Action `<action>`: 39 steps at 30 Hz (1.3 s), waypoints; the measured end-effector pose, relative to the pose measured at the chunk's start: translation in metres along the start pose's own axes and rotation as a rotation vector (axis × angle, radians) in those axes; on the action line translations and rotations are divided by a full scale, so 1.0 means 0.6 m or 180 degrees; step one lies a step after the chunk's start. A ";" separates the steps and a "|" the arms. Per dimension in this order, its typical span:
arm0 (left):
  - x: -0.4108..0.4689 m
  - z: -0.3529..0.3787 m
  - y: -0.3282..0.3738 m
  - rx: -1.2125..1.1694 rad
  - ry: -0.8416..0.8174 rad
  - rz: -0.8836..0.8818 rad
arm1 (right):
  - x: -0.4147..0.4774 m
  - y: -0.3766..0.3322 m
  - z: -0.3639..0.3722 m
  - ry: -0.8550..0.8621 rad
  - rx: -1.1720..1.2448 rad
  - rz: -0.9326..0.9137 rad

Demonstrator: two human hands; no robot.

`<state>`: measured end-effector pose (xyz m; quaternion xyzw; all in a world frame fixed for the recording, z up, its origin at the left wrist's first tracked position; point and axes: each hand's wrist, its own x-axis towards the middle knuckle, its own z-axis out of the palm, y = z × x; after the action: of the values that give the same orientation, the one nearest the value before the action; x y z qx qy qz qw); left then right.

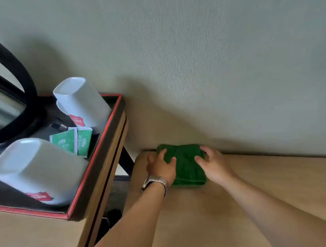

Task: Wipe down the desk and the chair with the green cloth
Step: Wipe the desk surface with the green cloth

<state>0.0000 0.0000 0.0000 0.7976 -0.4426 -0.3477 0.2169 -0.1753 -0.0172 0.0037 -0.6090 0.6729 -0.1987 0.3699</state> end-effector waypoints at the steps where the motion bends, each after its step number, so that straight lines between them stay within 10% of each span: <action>1: 0.010 0.008 -0.008 -0.0056 -0.0053 -0.0113 | 0.011 0.010 0.016 -0.0095 0.0221 0.0133; 11: 0.037 0.092 -0.024 -0.1358 -0.0342 -0.0625 | 0.049 0.018 0.109 -0.0345 0.1793 0.0657; 26: -0.195 -0.114 0.154 -0.1734 0.0353 0.0444 | -0.117 -0.174 -0.111 0.0415 0.1301 -0.0640; 39: -0.477 -0.360 0.045 -0.1937 0.1032 0.0217 | -0.390 -0.366 -0.093 -0.0379 0.0958 -0.1477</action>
<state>0.0415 0.2394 0.2647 0.7260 -0.3048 -0.3251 0.5238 -0.0723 0.1594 0.2572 -0.6956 0.4555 -0.3396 0.4397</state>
